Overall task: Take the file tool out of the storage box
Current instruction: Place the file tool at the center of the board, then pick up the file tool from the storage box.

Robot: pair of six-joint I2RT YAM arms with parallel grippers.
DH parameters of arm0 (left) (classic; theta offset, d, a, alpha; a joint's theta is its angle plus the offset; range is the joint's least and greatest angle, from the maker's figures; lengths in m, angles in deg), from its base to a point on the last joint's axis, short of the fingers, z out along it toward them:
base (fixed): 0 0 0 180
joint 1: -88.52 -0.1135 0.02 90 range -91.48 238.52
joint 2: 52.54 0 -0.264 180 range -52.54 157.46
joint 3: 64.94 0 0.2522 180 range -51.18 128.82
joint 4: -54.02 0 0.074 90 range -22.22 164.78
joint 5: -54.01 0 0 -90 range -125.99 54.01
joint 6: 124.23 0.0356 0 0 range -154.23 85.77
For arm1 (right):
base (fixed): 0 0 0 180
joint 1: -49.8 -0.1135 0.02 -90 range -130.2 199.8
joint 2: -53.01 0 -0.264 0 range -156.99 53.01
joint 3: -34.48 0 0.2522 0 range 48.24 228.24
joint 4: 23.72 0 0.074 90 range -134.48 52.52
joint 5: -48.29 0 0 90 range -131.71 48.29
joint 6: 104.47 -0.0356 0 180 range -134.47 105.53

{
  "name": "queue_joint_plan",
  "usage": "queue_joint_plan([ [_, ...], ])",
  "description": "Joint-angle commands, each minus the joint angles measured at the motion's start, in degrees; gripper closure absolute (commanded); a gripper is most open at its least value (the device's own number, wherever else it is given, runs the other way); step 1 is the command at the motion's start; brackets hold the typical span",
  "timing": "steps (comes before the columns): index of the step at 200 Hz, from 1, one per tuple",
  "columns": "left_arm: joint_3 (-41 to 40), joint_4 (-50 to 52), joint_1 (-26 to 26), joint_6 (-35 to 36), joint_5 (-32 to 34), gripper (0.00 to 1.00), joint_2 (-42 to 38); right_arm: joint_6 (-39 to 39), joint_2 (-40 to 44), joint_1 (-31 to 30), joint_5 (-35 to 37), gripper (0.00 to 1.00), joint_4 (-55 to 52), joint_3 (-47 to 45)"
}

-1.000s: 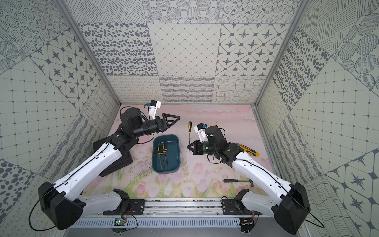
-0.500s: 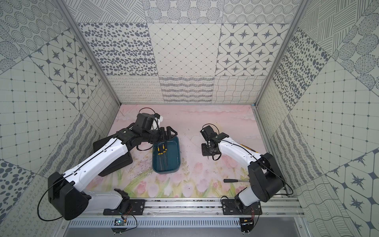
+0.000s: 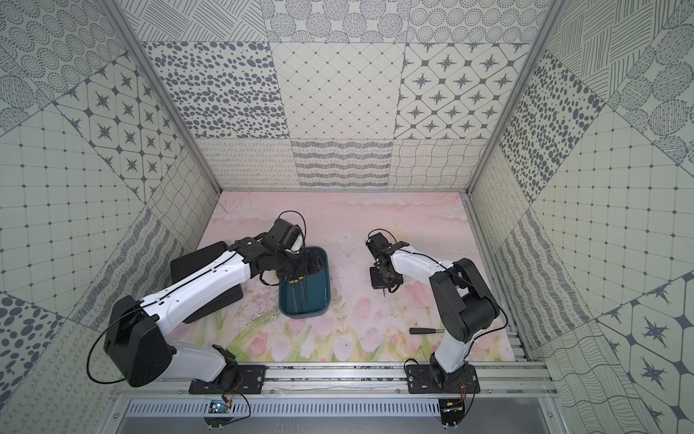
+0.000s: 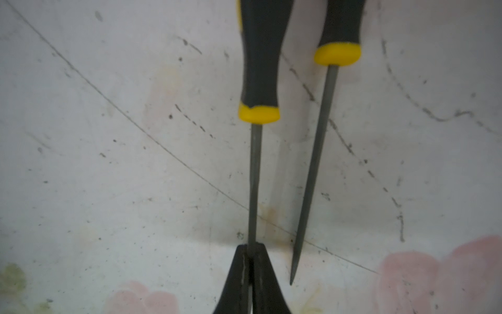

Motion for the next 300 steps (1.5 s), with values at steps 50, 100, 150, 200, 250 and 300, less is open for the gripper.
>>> queue_joint_plan([
  [50, -1.85, 1.97, 1.44, -0.58, 4.34, 0.10, 4.01, 0.51, -3.75, 0.29, 1.58, 0.98, 2.28, 4.18],
  [100, -1.71, 2.50, 1.52, -1.05, 7.08, 0.13, 5.51, 0.05, -4.14, 0.29, 2.11, 0.92, 2.37, 3.62],
  [150, 1.75, 2.56, 1.50, 0.15, 10.17, 0.29, 9.88, -0.04, -3.55, 0.29, 2.66, 0.82, 2.38, 2.75],
  [200, 6.26, 2.07, 1.32, 0.21, 14.27, 0.40, 16.82, 0.16, 2.25, -0.01, 2.02, 0.78, 2.38, 1.43],
  [250, 8.08, -1.25, -0.81, -1.82, 16.16, 0.52, 22.50, 1.68, 13.85, -1.02, -3.64, 0.60, 3.87, -0.94],
  [300, 8.86, -4.05, -3.42, -3.08, 17.28, 0.54, 26.80, 1.19, 22.92, -0.98, -8.39, 0.42, 5.62, -3.80],
])
